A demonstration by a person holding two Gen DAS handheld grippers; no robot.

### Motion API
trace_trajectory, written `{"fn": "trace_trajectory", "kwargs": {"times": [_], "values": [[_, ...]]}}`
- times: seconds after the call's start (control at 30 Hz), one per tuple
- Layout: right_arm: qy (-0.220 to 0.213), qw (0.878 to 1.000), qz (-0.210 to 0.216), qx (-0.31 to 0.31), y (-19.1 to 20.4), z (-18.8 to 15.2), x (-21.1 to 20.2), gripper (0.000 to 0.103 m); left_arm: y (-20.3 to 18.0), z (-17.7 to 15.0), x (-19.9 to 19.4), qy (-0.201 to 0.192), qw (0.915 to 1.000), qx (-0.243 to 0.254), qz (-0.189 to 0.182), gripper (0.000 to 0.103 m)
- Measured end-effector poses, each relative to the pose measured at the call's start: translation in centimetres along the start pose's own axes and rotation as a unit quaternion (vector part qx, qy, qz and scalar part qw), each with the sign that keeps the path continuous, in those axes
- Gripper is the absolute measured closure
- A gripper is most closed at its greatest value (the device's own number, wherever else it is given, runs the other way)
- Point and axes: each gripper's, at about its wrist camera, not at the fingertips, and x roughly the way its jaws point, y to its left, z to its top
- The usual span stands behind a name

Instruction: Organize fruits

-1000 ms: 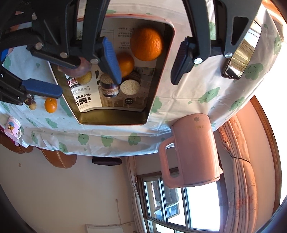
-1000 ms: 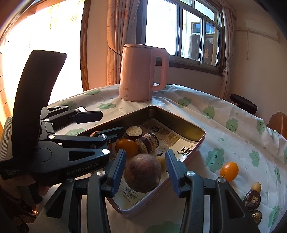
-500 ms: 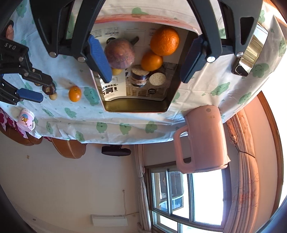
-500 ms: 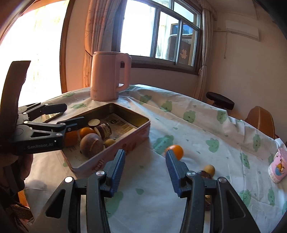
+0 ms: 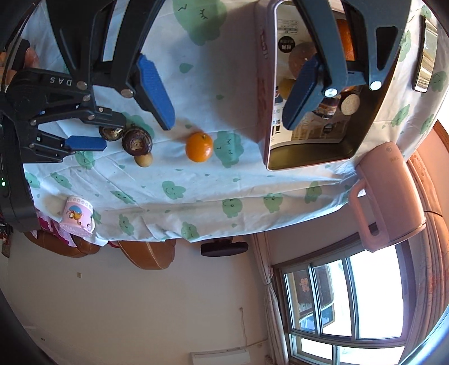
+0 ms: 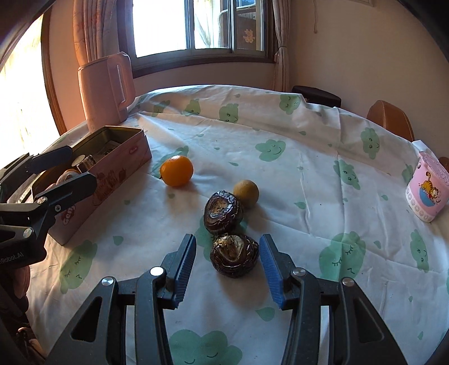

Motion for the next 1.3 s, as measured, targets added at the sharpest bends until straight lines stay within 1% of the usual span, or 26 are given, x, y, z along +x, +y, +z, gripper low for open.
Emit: {"fn": "trace_trajectory", "kwargs": {"times": [0.1, 0.13, 0.17, 0.2, 0.3, 0.4, 0.5, 0.57, 0.63, 0.67, 0.77, 0.9, 0.97, 1.0, 1.03, 1.07, 1.17, 1.3], "values": [[0.019, 1.000, -0.004, 0.003, -0.2, 0.1, 0.8, 0.054, -0.6, 0.4, 0.7, 0.008, 0.9999, 0.001, -0.007, 0.022], [0.026, 1.000, 0.000, 0.007, -0.4, 0.2, 1.1, 0.054, -0.8, 0.5, 0.9, 0.011, 0.9999, 0.003, -0.008, 0.022], [0.033, 0.999, 0.004, 0.011, -0.6, 0.2, 1.3, 0.057, -1.0, 0.6, 1.0, 0.014, 0.9999, 0.004, -0.010, 0.022], [0.034, 0.999, 0.006, 0.014, -0.8, 0.2, 1.3, 0.063, -1.2, 0.7, 1.2, 0.015, 0.9998, 0.005, -0.013, 0.022], [0.024, 1.000, 0.006, 0.011, -1.0, 0.0, 0.7, 0.063, -2.0, 1.2, 1.7, 0.021, 0.9994, 0.005, -0.026, 0.022], [0.017, 1.000, -0.017, 0.010, -1.6, -0.3, 0.1, 0.063, -3.1, 1.5, 2.7, 0.032, 0.9984, 0.004, -0.047, 0.022], [0.011, 0.999, -0.026, 0.040, -3.6, -0.5, -0.4, 0.063, -4.4, 1.7, 3.8, 0.050, 0.9964, 0.004, -0.068, 0.023], [0.005, 0.997, -0.040, 0.061, -5.0, -0.8, -0.9, 0.063, -5.2, 1.7, 4.6, 0.060, 0.9949, 0.004, -0.080, 0.024], [0.001, 0.995, -0.056, 0.077, -6.1, -1.0, -1.2, 0.063, -6.0, 1.8, 5.2, 0.071, 0.9931, 0.004, -0.093, 0.030], [0.000, 0.995, -0.062, 0.084, -6.6, -1.1, -1.3, 0.063, -6.4, 1.8, 5.6, 0.076, 0.9923, 0.005, -0.098, 0.031], [-0.004, 0.993, -0.060, 0.098, -7.4, -1.3, -1.5, 0.063, -7.5, 2.1, 6.4, 0.088, 0.9897, 0.009, -0.113, 0.031], [-0.008, 0.993, -0.058, 0.104, -7.5, -1.2, -1.6, 0.063, -8.6, 2.2, 7.5, 0.101, 0.9868, 0.013, -0.126, 0.038], [-0.010, 0.993, -0.055, 0.108, -7.6, -1.3, -1.6, 0.063, -8.7, 2.1, 8.2, 0.112, 0.9853, 0.009, -0.129, 0.043], [-0.009, 0.992, -0.054, 0.110, -7.7, -1.2, -1.6, 0.063, -8.7, 2.0, 8.6, 0.116, 0.9848, 0.008, -0.129, 0.049], [-0.009, 0.992, -0.053, 0.110, -7.7, -1.3, -1.6, 0.063, -8.6, 2.0, 9.0, 0.125, 0.9833, 0.005, -0.132, 0.058], [-0.009, 0.993, -0.052, 0.109, -7.7, -1.3, -1.6, 0.063, -8.5, 1.9, 9.2, 0.131, 0.9816, 0.001, -0.138, 0.061], [-0.009, 0.994, -0.045, 0.101, -7.4, -1.3, -1.5, 0.063, -8.3, 1.8, 9.3, 0.128, 0.9804, -0.008, -0.149, 0.061], [-0.011, 0.995, -0.037, 0.097, -7.2, -1.2, -1.6, 0.063, -8.2, 1.8, 8.9, 0.119, 0.9819, -0.010, -0.147, 0.062]]}}
